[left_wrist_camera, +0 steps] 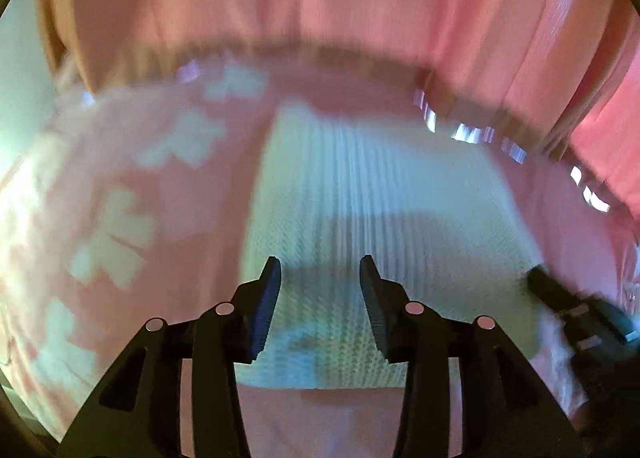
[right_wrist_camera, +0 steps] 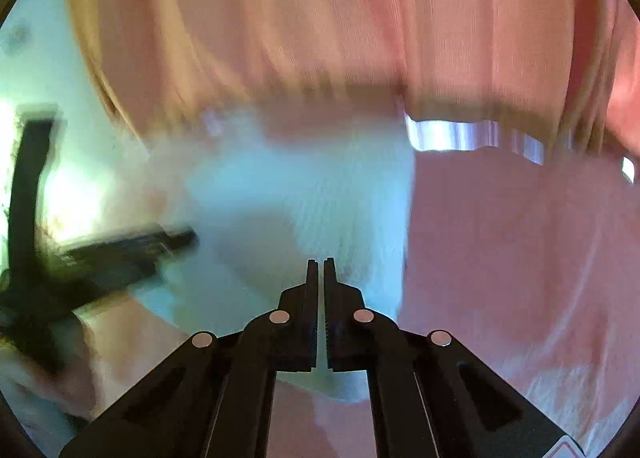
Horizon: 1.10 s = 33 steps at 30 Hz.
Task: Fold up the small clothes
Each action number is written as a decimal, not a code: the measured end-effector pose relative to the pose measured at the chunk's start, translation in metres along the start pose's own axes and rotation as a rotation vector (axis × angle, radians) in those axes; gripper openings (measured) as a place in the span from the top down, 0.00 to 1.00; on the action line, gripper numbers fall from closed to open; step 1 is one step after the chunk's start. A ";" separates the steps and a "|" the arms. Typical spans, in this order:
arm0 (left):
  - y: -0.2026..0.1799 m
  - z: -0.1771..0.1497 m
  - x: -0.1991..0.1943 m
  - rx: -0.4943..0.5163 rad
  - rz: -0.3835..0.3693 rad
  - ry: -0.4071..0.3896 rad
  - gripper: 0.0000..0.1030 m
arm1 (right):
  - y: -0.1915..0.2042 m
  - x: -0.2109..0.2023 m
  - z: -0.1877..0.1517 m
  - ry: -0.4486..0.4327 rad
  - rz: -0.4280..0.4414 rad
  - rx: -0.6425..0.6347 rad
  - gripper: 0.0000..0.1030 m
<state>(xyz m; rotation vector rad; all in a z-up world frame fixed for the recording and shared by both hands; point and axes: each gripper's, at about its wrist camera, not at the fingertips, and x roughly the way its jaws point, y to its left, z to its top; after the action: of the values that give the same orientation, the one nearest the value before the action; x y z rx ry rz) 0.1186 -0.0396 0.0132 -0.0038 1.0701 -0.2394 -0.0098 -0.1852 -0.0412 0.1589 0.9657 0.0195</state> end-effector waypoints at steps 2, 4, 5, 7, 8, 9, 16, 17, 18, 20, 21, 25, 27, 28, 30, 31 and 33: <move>-0.009 -0.004 0.006 0.030 0.064 -0.026 0.57 | -0.019 0.021 -0.014 0.047 0.070 0.094 1.00; -0.024 -0.006 -0.002 0.101 0.108 -0.055 0.57 | -0.018 0.006 -0.007 0.037 0.068 0.109 1.00; -0.027 -0.008 -0.007 0.110 0.101 -0.070 0.57 | -0.013 -0.011 -0.003 -0.008 0.064 0.092 1.00; -0.031 -0.011 -0.021 0.107 0.061 -0.089 0.57 | -0.006 -0.035 0.001 -0.071 0.069 0.062 1.00; -0.032 -0.013 -0.029 0.102 0.049 -0.098 0.57 | -0.001 -0.052 0.000 -0.114 0.061 0.043 1.00; -0.033 -0.017 -0.037 0.105 0.045 -0.113 0.57 | 0.001 -0.058 -0.002 -0.137 0.046 0.033 0.97; -0.034 -0.030 -0.071 0.084 0.093 -0.207 0.46 | 0.011 -0.087 -0.024 -0.211 -0.073 -0.050 0.88; -0.032 -0.033 -0.074 0.081 0.103 -0.221 0.42 | 0.010 -0.089 -0.027 -0.216 -0.079 -0.047 0.81; -0.032 -0.036 -0.077 0.082 0.117 -0.237 0.42 | 0.008 -0.091 -0.031 -0.218 -0.081 -0.035 0.73; -0.033 -0.048 -0.083 0.099 0.160 -0.277 0.32 | 0.006 -0.094 -0.039 -0.218 -0.077 -0.013 0.64; -0.032 -0.050 -0.083 0.105 0.168 -0.287 0.29 | 0.005 -0.095 -0.044 -0.218 -0.082 -0.007 0.62; -0.035 -0.073 -0.088 0.127 0.174 -0.324 0.19 | 0.006 -0.094 -0.058 -0.213 -0.111 0.013 0.53; -0.037 -0.084 -0.088 0.137 0.181 -0.336 0.17 | 0.005 -0.094 -0.066 -0.211 -0.123 0.029 0.48; -0.038 -0.089 -0.086 0.146 0.188 -0.336 0.16 | 0.005 -0.093 -0.070 -0.207 -0.129 0.041 0.48; -0.039 -0.097 -0.083 0.156 0.202 -0.334 0.15 | 0.003 -0.091 -0.076 -0.201 -0.138 0.052 0.48; -0.039 -0.101 -0.080 0.158 0.215 -0.325 0.13 | 0.003 -0.090 -0.078 -0.199 -0.141 0.056 0.48; -0.038 -0.106 -0.077 0.143 0.223 -0.311 0.13 | 0.002 -0.091 -0.082 -0.198 -0.142 0.068 0.48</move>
<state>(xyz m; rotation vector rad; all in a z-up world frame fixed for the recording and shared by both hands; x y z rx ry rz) -0.0158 -0.0491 0.0334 0.1996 0.7345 -0.1083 -0.1286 -0.1809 -0.0126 0.1512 0.7786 -0.1571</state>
